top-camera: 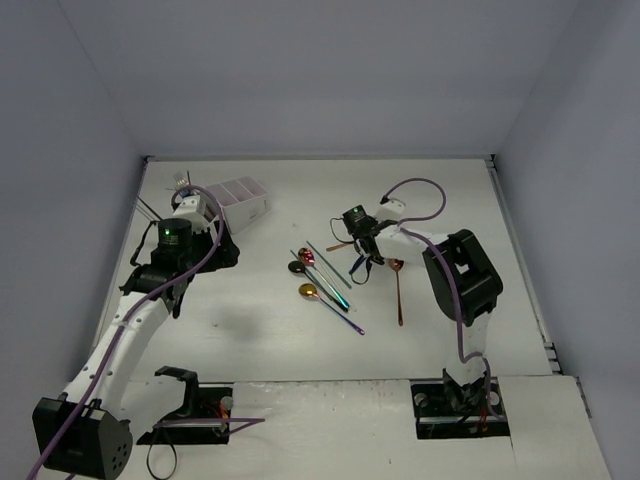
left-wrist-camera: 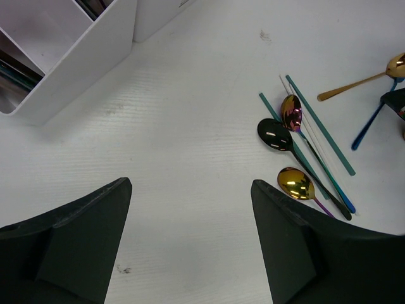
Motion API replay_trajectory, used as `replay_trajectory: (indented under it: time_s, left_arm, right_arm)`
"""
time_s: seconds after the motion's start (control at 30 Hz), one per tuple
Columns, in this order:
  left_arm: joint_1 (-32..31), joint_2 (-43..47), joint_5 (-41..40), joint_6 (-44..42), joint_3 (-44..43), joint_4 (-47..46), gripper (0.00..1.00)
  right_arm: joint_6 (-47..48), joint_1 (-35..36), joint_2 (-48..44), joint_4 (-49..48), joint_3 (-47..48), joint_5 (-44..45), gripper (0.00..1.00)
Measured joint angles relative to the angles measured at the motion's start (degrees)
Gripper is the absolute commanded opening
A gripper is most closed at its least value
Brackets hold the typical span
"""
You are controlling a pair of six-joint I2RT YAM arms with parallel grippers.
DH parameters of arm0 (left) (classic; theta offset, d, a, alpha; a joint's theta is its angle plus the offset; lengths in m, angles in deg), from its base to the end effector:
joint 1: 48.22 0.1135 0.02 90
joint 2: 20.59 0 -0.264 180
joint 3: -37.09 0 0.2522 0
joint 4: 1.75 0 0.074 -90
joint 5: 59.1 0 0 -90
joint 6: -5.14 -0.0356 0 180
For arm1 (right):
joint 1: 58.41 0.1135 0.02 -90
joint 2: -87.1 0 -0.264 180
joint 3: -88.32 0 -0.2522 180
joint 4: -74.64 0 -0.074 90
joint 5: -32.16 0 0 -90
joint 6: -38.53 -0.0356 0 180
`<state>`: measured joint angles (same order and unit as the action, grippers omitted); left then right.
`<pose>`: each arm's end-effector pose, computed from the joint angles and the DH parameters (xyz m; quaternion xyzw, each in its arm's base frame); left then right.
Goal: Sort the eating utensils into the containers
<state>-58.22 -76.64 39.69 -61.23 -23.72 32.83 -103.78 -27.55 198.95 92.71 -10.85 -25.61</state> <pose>0.2144 -0.0433 0.2991 -0.0642 0.8612 -0.2081 0.4593 0.3553 0.1902 0.1499 0.2628 0.8664 0.0283 0.4237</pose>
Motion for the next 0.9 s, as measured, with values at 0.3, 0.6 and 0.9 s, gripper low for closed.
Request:
replay_trajectory:
  time_s: [0.3, 0.6, 0.9]
  left_arm:
    - [0.00, 0.02, 0.44, 0.00, 0.00, 0.00, 0.74]
    - [0.00, 1.53, 3.84, 0.70, -0.31, -0.34, 0.74]
    - [-0.37, 0.80, 17.87, 9.57, -4.83, -5.91, 0.74]
  right_arm:
    - [3.59, -1.75, -4.28, 1.04, -4.76, -0.05, 0.00]
    - [12.48, -0.93, -16.85, 3.08, -6.47, 0.20, 0.00]
    - [29.92, 8.36, -35.55, -5.47, -10.98, -9.15, 0.00]
